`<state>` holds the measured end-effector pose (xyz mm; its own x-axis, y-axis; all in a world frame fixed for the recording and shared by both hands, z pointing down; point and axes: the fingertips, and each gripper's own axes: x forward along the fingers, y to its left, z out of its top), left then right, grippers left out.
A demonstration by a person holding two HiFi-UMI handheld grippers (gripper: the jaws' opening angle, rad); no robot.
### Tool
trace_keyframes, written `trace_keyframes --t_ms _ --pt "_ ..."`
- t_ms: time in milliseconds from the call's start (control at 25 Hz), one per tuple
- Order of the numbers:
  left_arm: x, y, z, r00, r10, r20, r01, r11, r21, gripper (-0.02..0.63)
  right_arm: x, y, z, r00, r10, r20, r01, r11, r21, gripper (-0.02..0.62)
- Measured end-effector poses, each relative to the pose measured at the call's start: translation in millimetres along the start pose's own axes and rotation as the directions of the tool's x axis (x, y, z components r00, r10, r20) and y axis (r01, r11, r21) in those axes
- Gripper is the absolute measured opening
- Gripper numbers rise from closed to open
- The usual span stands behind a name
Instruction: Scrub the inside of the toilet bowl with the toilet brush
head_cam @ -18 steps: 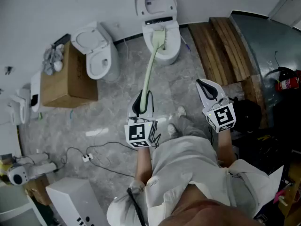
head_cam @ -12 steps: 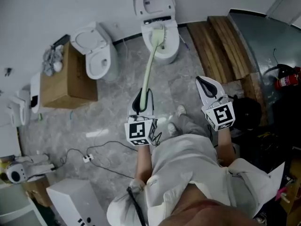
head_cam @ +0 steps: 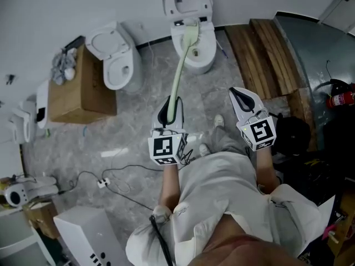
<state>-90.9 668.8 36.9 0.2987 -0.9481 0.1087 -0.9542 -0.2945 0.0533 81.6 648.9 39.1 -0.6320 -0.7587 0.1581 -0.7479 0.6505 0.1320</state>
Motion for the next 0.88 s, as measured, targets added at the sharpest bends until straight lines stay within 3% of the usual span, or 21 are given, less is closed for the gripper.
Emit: trace_keyframes --t_ms 240,600,880 --pt "51.0 17.3 8.3 1.0 0.023 -0.022 -0.023 1.0 -0.007 0.106 46.4 -34.4 0.4 1.0 0.03 0.002 -0.03 1.0 0.009 0.003" --pt "148.7 24.9 37.7 0.997 0.075 -0.013 -0.075 0.997 -0.009 0.106 115.2 -123.9 13.8 0.996 0.087 0.018 -0.088 0.996 0.003 0.003" --pt "202.1 16.4 39.4 0.991 0.123 -0.046 -0.124 0.992 -0.015 0.107 143.9 -187.5 10.1 0.993 0.117 0.019 -0.117 0.993 0.011 0.003"
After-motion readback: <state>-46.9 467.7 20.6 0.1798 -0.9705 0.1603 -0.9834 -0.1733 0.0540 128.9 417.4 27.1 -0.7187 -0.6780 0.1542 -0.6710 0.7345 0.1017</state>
